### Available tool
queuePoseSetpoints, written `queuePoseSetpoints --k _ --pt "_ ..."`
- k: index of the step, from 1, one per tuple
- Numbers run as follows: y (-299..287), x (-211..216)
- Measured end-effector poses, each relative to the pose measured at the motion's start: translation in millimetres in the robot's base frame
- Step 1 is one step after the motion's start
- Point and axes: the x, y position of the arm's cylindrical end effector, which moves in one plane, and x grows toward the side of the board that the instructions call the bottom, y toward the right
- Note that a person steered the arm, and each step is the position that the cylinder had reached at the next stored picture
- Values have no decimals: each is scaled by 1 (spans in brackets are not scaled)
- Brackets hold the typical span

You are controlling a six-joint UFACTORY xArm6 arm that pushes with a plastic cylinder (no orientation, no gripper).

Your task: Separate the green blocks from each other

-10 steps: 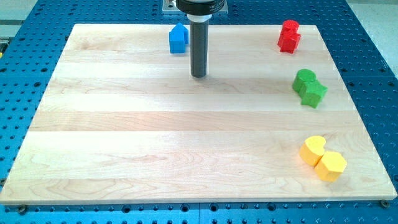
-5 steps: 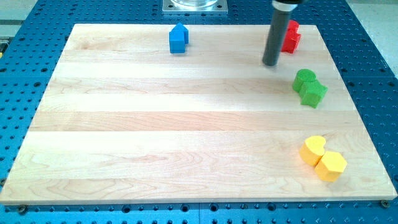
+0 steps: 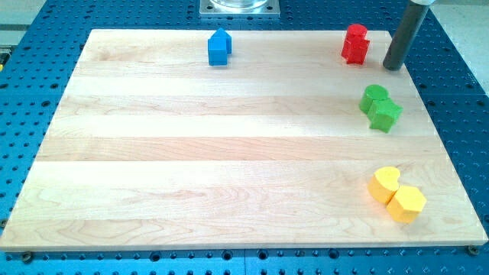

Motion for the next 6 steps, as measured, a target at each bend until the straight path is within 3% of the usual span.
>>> queuePoseSetpoints --k 2,3,4,5,6 --pt "-19 49" --pt "-74 110" --pt "-79 136" --pt "-62 116" --pt "-63 161"
